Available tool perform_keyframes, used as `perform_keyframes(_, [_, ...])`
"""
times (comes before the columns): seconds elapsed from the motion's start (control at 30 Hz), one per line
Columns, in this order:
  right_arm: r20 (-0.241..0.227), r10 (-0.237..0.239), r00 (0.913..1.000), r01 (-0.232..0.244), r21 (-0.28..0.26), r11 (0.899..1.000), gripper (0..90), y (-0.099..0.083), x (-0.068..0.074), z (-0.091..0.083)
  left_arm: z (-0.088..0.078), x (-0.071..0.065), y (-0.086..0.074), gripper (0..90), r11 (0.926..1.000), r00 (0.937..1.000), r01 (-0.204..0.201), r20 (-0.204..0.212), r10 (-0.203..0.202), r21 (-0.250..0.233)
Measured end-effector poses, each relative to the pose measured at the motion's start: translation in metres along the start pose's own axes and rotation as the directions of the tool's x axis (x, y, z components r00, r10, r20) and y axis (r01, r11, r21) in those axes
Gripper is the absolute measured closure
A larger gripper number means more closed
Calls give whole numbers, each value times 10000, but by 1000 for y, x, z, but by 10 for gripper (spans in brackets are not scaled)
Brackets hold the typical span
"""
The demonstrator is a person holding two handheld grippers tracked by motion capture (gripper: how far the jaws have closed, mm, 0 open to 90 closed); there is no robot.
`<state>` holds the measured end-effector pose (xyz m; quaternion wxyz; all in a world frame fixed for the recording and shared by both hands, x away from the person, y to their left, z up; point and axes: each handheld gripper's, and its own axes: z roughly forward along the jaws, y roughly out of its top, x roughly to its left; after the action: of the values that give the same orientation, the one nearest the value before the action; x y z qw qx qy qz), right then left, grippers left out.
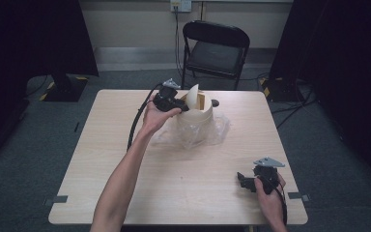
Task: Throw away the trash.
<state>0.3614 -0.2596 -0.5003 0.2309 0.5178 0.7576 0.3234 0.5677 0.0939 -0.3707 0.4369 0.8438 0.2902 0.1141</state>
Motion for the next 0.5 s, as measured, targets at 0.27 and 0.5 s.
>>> perform_keyframes(0.27, [12, 10, 10000, -10, -7, 10000, 93, 0, 0, 0, -3, -1, 2, 540, 10000, 9997, 14, -247, -14, 3])
perform_keyframes(0.5, [10, 4, 10000, -4, -1, 10000, 93, 0, 0, 0, -10, 0, 1, 468, 9992, 9993, 281, -247, -288, -301])
